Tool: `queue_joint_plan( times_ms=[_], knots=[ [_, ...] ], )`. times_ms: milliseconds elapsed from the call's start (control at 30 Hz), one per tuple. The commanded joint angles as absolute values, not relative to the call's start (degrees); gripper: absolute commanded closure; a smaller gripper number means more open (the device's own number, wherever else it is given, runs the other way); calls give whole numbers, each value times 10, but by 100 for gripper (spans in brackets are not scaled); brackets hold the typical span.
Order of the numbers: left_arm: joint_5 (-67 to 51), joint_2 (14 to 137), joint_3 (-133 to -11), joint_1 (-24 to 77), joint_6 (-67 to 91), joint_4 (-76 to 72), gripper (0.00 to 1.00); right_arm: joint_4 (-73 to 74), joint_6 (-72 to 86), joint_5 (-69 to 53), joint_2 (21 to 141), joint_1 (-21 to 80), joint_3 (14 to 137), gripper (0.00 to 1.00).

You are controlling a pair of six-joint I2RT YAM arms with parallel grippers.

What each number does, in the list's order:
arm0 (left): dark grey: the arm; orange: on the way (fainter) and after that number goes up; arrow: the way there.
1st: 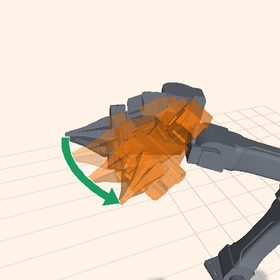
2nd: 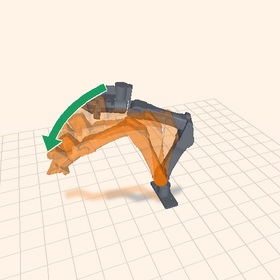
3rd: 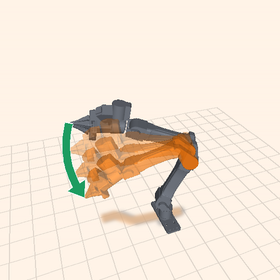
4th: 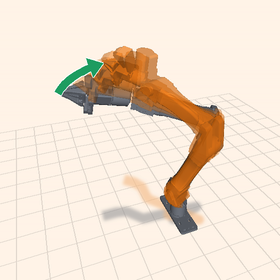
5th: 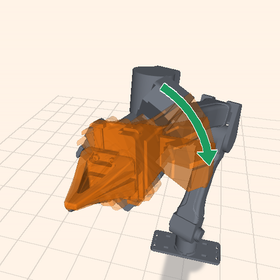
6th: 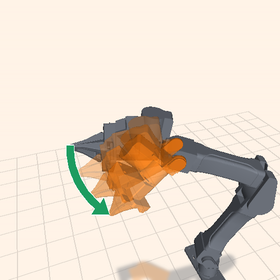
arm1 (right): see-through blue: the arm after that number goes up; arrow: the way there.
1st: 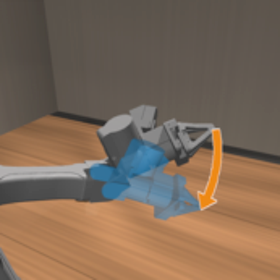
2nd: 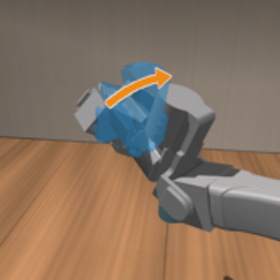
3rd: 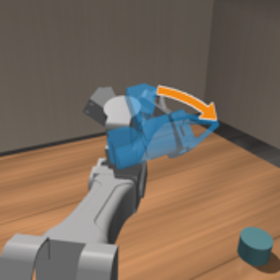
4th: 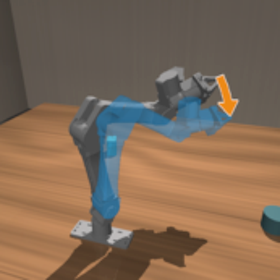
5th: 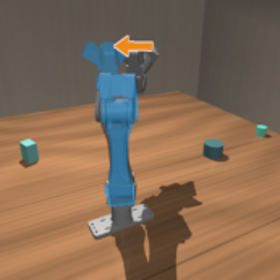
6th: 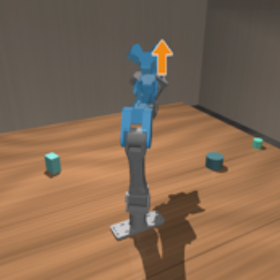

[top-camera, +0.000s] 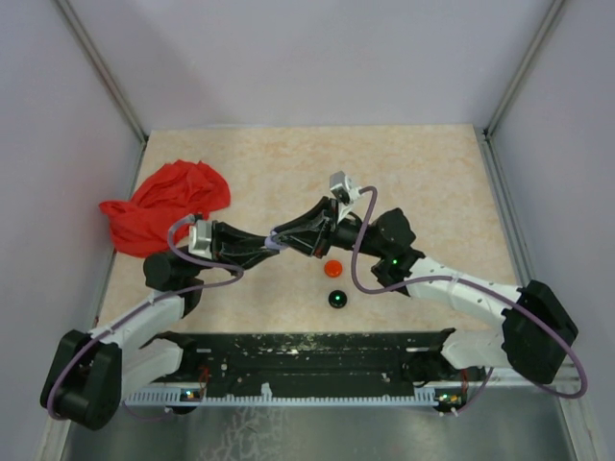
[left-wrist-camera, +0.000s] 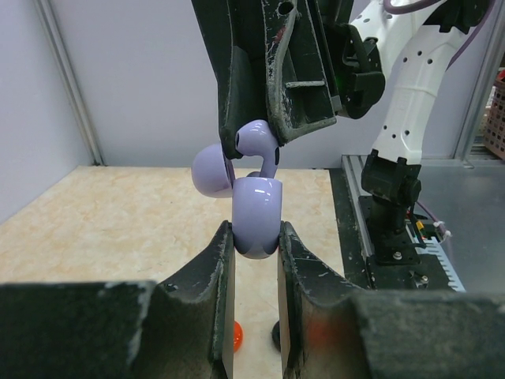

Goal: Insert the wireless bluetooth earbuds into the charging case
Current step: Place the earbud in the charging case.

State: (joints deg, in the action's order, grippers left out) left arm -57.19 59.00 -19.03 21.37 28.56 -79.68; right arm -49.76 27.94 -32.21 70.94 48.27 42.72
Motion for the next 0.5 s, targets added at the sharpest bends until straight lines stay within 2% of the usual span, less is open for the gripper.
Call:
queue_joint_plan(
  times_ms=[0, 467],
  knots=[
    [-590, 584, -191, 214, 303, -864, 100, -490, 270, -308, 717, 485, 425, 92],
    [-587, 581, -185, 214, 314, -889, 100, -485, 263, -287, 688, 485, 387, 91]
  ],
)
